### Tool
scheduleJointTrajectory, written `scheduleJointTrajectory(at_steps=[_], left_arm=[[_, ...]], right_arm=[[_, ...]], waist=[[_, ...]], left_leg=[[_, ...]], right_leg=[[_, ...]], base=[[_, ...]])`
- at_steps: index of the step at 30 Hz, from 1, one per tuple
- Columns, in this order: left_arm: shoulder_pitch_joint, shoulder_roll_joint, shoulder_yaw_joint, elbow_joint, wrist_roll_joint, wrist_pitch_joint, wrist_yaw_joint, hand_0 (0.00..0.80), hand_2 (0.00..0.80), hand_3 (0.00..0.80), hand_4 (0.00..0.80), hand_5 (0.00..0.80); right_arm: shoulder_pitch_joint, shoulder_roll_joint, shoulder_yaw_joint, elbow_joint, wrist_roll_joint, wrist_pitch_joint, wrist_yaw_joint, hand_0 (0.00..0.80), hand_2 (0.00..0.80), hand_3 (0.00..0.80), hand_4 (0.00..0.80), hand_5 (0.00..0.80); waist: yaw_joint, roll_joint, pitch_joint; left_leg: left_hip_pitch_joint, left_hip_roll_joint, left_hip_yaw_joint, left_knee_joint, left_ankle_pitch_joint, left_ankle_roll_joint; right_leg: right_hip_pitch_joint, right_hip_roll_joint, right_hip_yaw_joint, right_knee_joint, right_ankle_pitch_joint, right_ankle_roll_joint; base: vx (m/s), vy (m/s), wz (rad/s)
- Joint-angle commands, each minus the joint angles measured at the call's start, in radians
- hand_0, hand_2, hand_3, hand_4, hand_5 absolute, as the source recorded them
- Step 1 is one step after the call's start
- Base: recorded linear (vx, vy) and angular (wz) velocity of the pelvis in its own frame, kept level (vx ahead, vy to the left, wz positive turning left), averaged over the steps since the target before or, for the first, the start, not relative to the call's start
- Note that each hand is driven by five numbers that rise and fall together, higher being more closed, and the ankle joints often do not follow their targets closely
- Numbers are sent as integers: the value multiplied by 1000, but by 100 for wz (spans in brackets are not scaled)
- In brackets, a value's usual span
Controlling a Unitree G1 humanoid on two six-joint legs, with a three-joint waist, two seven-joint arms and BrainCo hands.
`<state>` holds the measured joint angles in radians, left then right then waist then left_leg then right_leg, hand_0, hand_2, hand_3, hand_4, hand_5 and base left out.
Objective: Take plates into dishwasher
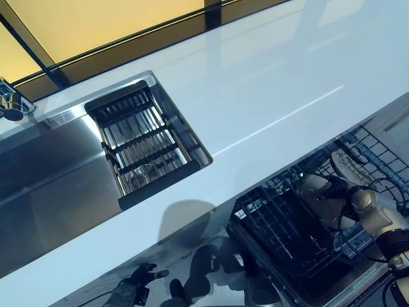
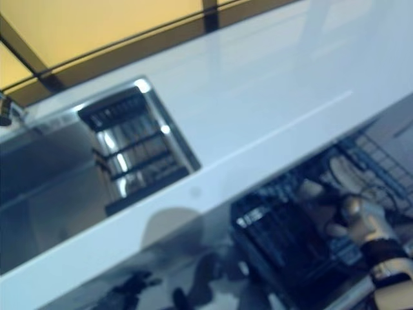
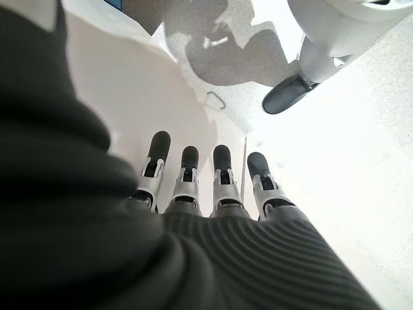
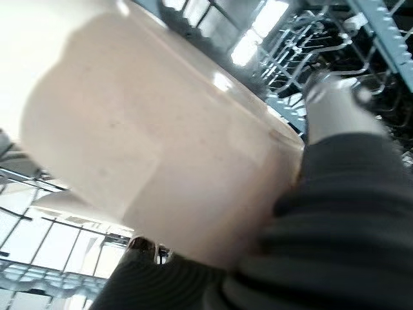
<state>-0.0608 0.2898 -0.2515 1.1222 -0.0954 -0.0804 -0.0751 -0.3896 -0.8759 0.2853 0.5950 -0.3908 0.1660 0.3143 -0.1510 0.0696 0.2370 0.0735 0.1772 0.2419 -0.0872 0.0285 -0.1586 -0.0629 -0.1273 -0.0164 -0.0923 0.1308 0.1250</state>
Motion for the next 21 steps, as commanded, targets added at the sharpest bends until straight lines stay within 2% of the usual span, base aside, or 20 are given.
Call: scheduleJointTrajectory(at_steps=[1,8,13,21], left_arm=[[-84,71,24,23,2,-13,19,0,0,0,0,0],[-72,84,56,34,15,-2,24,0,0,0,0,0],[-59,92,77,49,18,7,34,0,0,0,0,0],[-43,100,97,76,29,1,43,0,0,0,0,0]], right_arm=[[16,-21,-7,-24,14,43,41,0,0,0,0,0],[15,-155,-100,-75,92,68,109,0,0,0,0,0],[12,-289,-187,-110,246,93,202,0,0,0,0,0],[-14,-392,-244,-28,430,115,243,0,0,0,0,0]], waist=[[-4,-80,-24],[-23,-119,-47],[-42,-156,-77],[-48,-195,-122]], left_leg=[[34,3,-40,0,-33,32],[46,12,-21,0,-36,29],[60,23,-2,0,-35,25],[77,35,27,0,-38,26]], right_leg=[[3,-53,11,5,-10,56],[4,-36,27,5,-10,55],[12,-22,43,5,-11,55],[29,-4,51,5,-12,54]], base=[[0,0,0],[6,0,0],[40,8,-2],[37,6,-10]])
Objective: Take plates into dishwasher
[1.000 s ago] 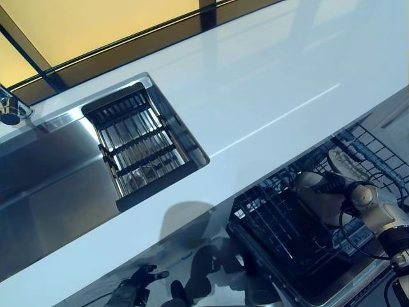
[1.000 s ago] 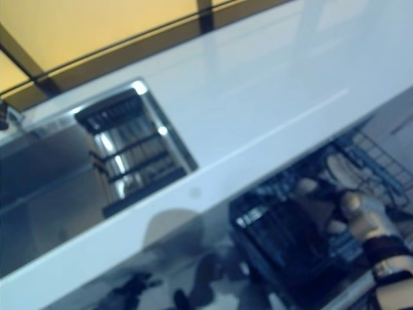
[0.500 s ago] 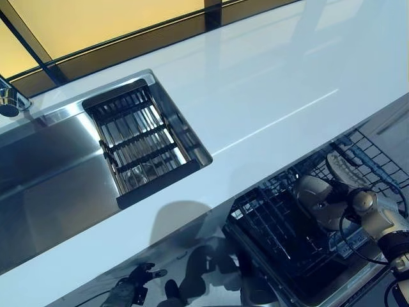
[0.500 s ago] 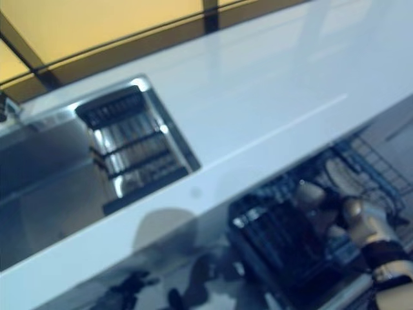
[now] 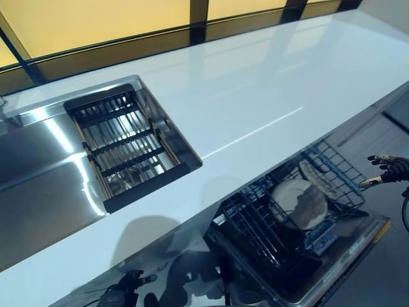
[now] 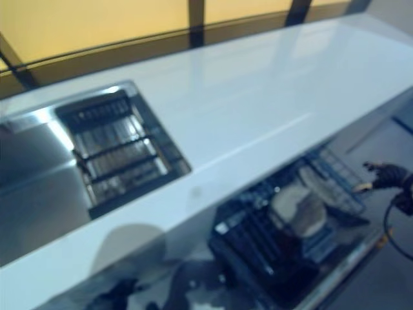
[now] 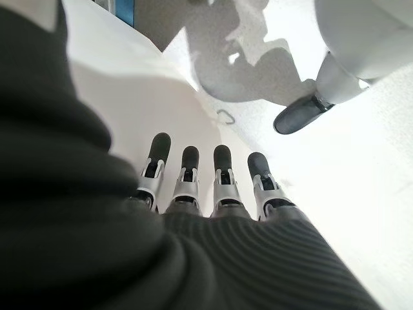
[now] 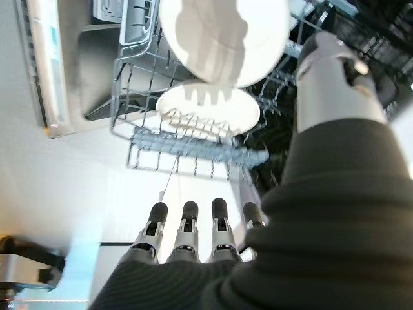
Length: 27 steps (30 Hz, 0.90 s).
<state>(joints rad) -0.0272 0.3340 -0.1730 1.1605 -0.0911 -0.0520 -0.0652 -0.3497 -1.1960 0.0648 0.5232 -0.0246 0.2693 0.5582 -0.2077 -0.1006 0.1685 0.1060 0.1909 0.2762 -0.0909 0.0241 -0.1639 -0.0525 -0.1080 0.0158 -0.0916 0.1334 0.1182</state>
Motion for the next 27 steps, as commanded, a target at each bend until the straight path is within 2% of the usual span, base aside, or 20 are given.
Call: scheduleJointTrajectory(at_steps=[1,6,11,15,18,19,20,21,22,23,24,25,26,27], left_arm=[[-75,57,20,40,27,-28,33,0,0,0,0,0],[-59,58,38,56,37,-28,43,0,0,0,0,0],[-30,68,58,70,74,-6,57,0,0,0,0,0],[20,86,106,80,71,13,65,0,0,0,0,0],[60,107,136,100,50,31,136,0,0,0,0,0],[74,130,157,105,12,23,170,0,0,0,0,0],[73,144,162,103,8,7,174,0,0,0,0,0],[65,151,161,100,16,-12,168,0,0,0,0,0],[51,157,162,102,19,-39,159,0,0,0,0,0],[33,150,155,111,-2,-64,155,0,0,0,0,0],[11,134,145,114,-24,-74,154,0,0,0,0,0],[3,128,141,114,-31,-76,153,0,0,0,0,0],[-31,104,129,116,-43,-78,151,0,0,0,0,0],[-45,95,122,115,-50,-78,153,0,0,0,0,0]], right_arm=[[-52,-80,-31,51,71,16,-4,0,0,0,0,0],[-8,-105,-96,73,106,24,-40,0,0,0,0,0],[85,-96,-197,57,138,63,-101,0,0,0,0,0],[228,-50,-318,41,93,45,-166,0,0,0,0,0],[267,-25,-332,138,61,27,-186,0,0,0,0,0],[250,-18,-337,266,39,14,-203,0,0,0,0,0],[228,-17,-341,359,24,12,-246,0,0,0,0,0],[205,-19,-338,432,70,23,-292,0,0,0,0,0],[175,-23,-341,494,101,39,-320,0,0,0,0,0],[148,-30,-349,549,79,46,-333,0,0,0,0,0],[143,-35,-361,605,56,22,-335,0,0,0,0,0],[144,-36,-365,620,55,23,-331,0,0,0,0,0],[187,-31,-399,651,29,24,-327,0,0,0,0,0],[214,-21,-415,664,14,11,-330,0,0,0,0,0]], waist=[[9,-28,-59],[9,-41,-77],[7,-46,-83],[22,-32,-52],[46,-16,-32],[77,-4,-22],[104,3,-7],[126,6,11],[135,7,27],[128,10,38],[110,12,37],[104,13,36],[65,11,23],[50,12,14]], left_leg=[[46,21,-5,4,-34,32],[58,20,4,4,-41,38],[80,21,6,4,-55,45],[113,38,-14,11,-64,52],[103,55,-44,9,-43,40],[49,63,-82,4,6,24],[-15,56,-113,4,42,12],[-63,51,-136,4,64,3],[-73,49,-132,4,66,1],[-52,46,-100,24,46,1],[-28,46,-60,86,24,-1],[-22,48,-48,111,14,-1],[18,45,-9,254,-8,6],[40,34,-12,291,-22,12]], right_leg=[[21,-22,19,4,-15,61],[30,-20,21,4,-14,63],[37,-21,28,4,-13,63],[19,0,8,95,-64,36],[16,27,-26,118,-94,10],[30,38,-49,85,-87,5],[39,42,-62,55,-76,6],[40,41,-75,36,-65,7],[32,35,-90,28,-54,5],[18,21,-113,28,-45,-2],[-3,4,-140,28,-34,-15],[-9,0,-150,28,-31,-21],[-45,-18,-182,37,-19,-53],[-63,-22,-194,46,-17,-62]], base=[[37,1,-4],[37,-23,-1],[37,-89,-2],[15,-230,-10],[-20,-220,-2],[-213,-290,17],[-367,-273,35],[-465,-192,48],[-465,-83,51],[-459,19,44],[-352,64,29],[-396,74,29],[-328,60,46],[-434,67,65]])
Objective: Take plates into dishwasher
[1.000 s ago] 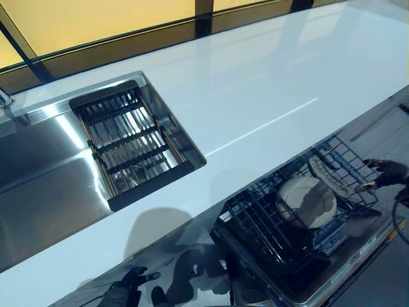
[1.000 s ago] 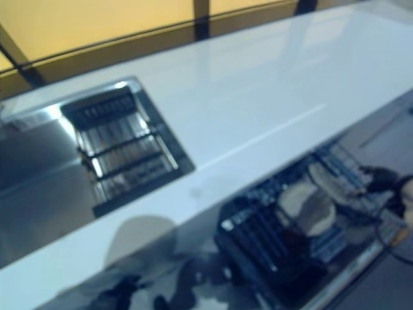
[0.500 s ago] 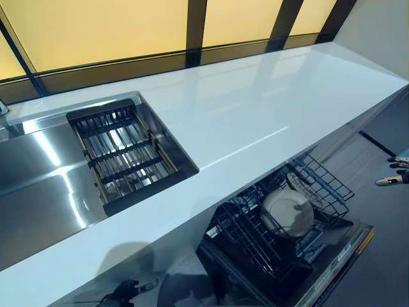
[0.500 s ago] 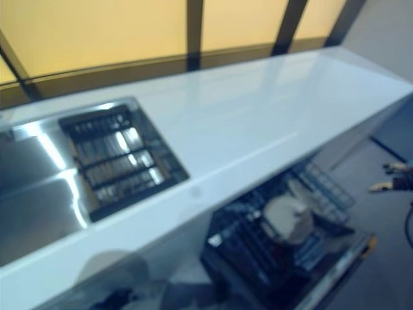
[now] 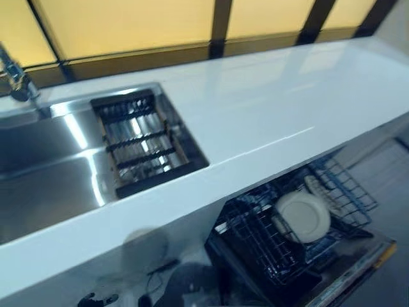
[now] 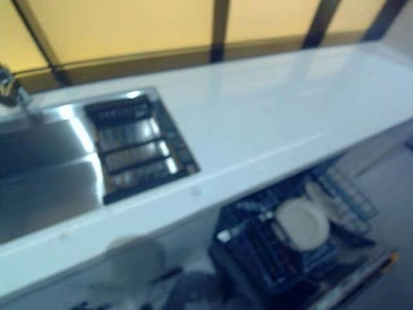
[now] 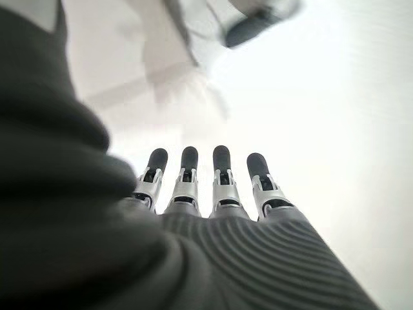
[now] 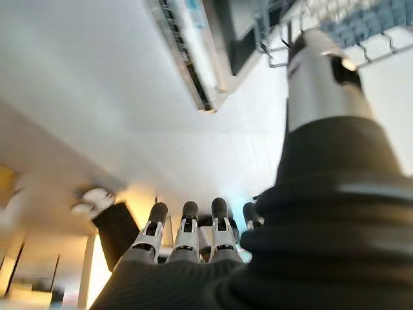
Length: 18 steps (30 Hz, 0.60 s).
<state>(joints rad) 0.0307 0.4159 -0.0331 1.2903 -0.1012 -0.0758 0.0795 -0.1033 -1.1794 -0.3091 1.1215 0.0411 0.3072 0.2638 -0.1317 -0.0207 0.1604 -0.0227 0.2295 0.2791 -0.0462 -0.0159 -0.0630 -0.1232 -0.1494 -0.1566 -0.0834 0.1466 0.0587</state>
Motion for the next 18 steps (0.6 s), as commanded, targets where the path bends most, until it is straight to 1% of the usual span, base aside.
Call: scheduleJointTrajectory(at_steps=[1,2,3,4,5,6,7,8,9,10,11,14,16,18], left_arm=[[-125,4,-31,-23,-51,-46,5,0,0,0,0,0],[-137,1,-41,-31,-60,-36,6,0,0,0,0,0],[-150,1,-53,-44,-74,-24,12,0,0,0,0,0],[-162,8,-58,-54,-79,-12,11,0,0,0,0,0],[-190,23,-62,-68,-74,16,-3,0,0,0,0,0],[-211,38,-70,-76,-68,31,-12,0,0,0,0,0],[-219,49,-80,-76,-58,42,-17,0,0,0,0,0],[-218,50,-80,-75,-56,45,-19,0,0,0,0,0],[-199,64,-82,-59,-71,42,-23,0,0,0,0,0],[-185,80,-75,-59,-96,52,-27,0,0,0,0,0],[-175,99,-63,-65,-99,74,-39,0,0,0,0,0],[-157,129,-34,-56,-131,100,-40,0,0,0,0,0],[-158,132,-17,-42,-150,105,-31,0,0,0,0,0],[-160,118,-9,-45,-143,95,-32,0,0,0,0,0]], right_arm=[[6,-21,-54,86,-56,-36,-36,0,0,0,0,0],[16,-12,-55,88,-57,-34,-36,0,0,0,0,0],[14,-3,-46,88,-68,-35,-41,0,0,0,0,0],[6,3,-33,89,-67,-34,-42,0,0,0,0,0],[-12,11,-8,91,-43,-22,-59,0,0,0,0,0],[-33,17,8,94,-49,-21,-63,0,0,0,0,0],[-57,20,39,92,-29,-9,-76,0,0,0,0,0],[-60,20,43,92,-27,-8,-78,0,0,0,0,0],[-77,16,63,104,-91,-17,-49,0,0,0,0,0],[-86,5,78,117,-93,-20,-37,0,0,0,0,0],[-97,-5,85,126,-81,-19,-46,0,0,0,0,0],[-114,-10,86,142,-77,-24,-64,0,0,0,0,0],[-124,-9,87,147,-89,-5,-53,0,0,0,0,0],[-133,-3,96,168,-126,24,-39,0,0,0,0,0]], waist=[[-51,-52,14],[-63,-41,8],[-70,-27,11],[-76,-23,16],[-83,-13,38],[-84,-11,58],[-74,-2,71],[-76,-5,69],[-70,-8,59],[-63,-7,45],[-54,-4,31],[-46,6,-3],[-51,11,-21],[-50,7,-38]], left_leg=[[222,-23,-34,312,-7,-85],[249,-46,-57,316,-24,-78],[272,-76,-92,294,-64,-64],[279,-99,-107,252,-105,-48],[295,-113,-86,169,-178,-24],[300,-130,-81,131,-208,-7],[307,-150,-114,105,-222,-2],[305,-156,-120,101,-216,-3],[309,-179,-118,130,-266,20],[311,-184,-112,140,-274,23],[314,-186,-110,142,-276,26],[329,-192,-108,153,-290,32],[344,-190,-97,156,-289,29],[355,-186,-85,170,-294,29]], right_leg=[[-28,33,-29,62,-34,-17],[-62,43,-31,83,-34,-22],[-113,58,-33,115,-29,-18],[-158,56,-32,148,-19,-9],[-219,45,-32,200,-4,13],[-258,29,-37,215,19,34],[-285,29,-51,227,35,51],[-288,24,-53,224,39,52],[-288,18,-60,195,68,67],[-272,19,-73,172,70,67],[-253,23,-77,159,59,62],[-241,27,-81,164,41,57],[-243,22,-85,174,35,56],[-236,12,-83,171,42,63]], base=[[-358,56,61],[-447,52,51],[-439,46,39],[-582,75,34],[-620,89,36],[-662,130,51],[-432,87,60],[-401,96,61],[-306,53,31],[-349,60,12],[-230,31,2],[-205,64,17],[-237,121,-10],[-230,138,-6]])
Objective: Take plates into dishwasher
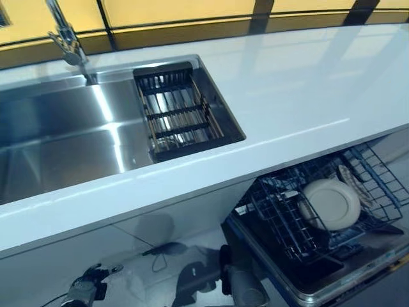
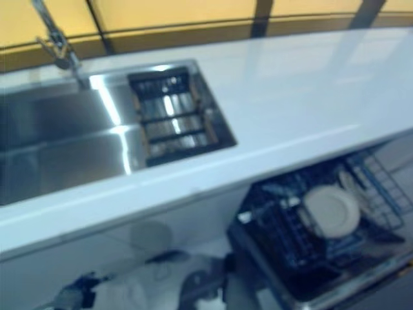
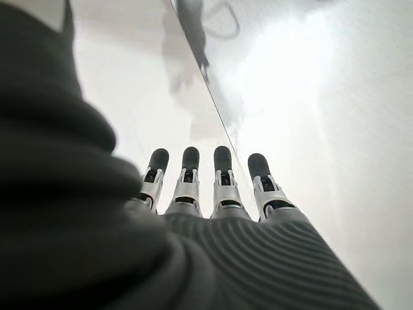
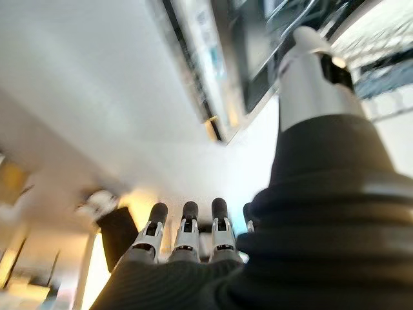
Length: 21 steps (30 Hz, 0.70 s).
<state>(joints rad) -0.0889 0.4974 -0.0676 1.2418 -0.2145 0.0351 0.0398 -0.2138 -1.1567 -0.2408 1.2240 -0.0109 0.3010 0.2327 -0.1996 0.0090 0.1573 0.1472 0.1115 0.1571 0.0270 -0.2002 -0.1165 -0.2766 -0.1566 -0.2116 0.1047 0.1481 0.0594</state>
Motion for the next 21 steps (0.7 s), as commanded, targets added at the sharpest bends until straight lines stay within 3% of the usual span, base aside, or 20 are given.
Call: scheduleJointTrajectory(at_steps=[1,4,7,9,10,13,16,17,21], left_arm=[[-41,27,23,-4,-17,-24,4,0,0,0,0,0],[-42,16,11,-41,26,-46,-2,0,0,0,0,0],[-52,46,-10,-76,66,-26,-24,0,0,0,0,0],[-59,61,-27,-87,91,-16,-33,0,0,0,0,0],[-56,78,-44,-58,109,-27,-50,0,0,0,0,0],[-27,100,-49,-28,112,-31,-67,0,0,0,0,0],[17,126,-18,-10,131,-11,-98,0,0,0,0,0],[27,128,-1,0,142,4,-109,0,0,0,0,0],[26,122,16,11,138,-5,-102,0,0,0,0,0]], right_arm=[[-20,-22,29,76,-83,37,0,0,0,0,0,0],[12,-2,18,95,-131,53,38,0,0,0,0,0],[60,17,0,105,-155,67,50,0,0,0,0,0],[94,51,-10,97,-134,72,37,0,0,0,0,0],[135,66,-31,95,-101,66,32,0,0,0,0,0],[153,75,-47,86,-77,70,36,0,0,0,0,0],[166,136,-48,67,-25,65,14,0,0,0,0,0],[171,178,-42,64,-4,51,3,0,0,0,0,0],[163,240,-13,79,6,41,-22,0,0,0,0,0]], waist=[[20,-26,-39],[19,-58,-40],[19,-63,-19],[21,-72,5],[21,-82,13],[43,-77,1],[84,-44,-22],[106,-28,-41],[127,-36,-67]], left_leg=[[185,-70,40,102,-116,87],[175,-90,42,143,-136,109],[172,-78,67,191,-147,109],[164,-79,76,198,-146,114],[142,-84,83,192,-132,126],[107,-88,100,146,-89,132],[26,-69,73,84,10,133],[-15,-53,57,69,45,136],[-73,-28,30,101,49,150]], right_leg=[[-76,13,-21,-26,52,71],[-40,-17,12,-126,125,116],[-36,-46,-3,-192,138,143],[-19,-59,1,-182,151,136],[12,-66,24,-112,154,125],[51,-80,20,1,131,113],[127,-77,83,118,51,89],[190,-70,113,149,-10,72],[245,-52,183,200,-78,69]], base=[[-165,119,1],[-32,75,1],[2,11,-9],[-174,-34,-2],[-310,-58,-4],[-311,-32,-20],[-458,-119,-40],[-474,-223,9],[-230,-194,-17]])
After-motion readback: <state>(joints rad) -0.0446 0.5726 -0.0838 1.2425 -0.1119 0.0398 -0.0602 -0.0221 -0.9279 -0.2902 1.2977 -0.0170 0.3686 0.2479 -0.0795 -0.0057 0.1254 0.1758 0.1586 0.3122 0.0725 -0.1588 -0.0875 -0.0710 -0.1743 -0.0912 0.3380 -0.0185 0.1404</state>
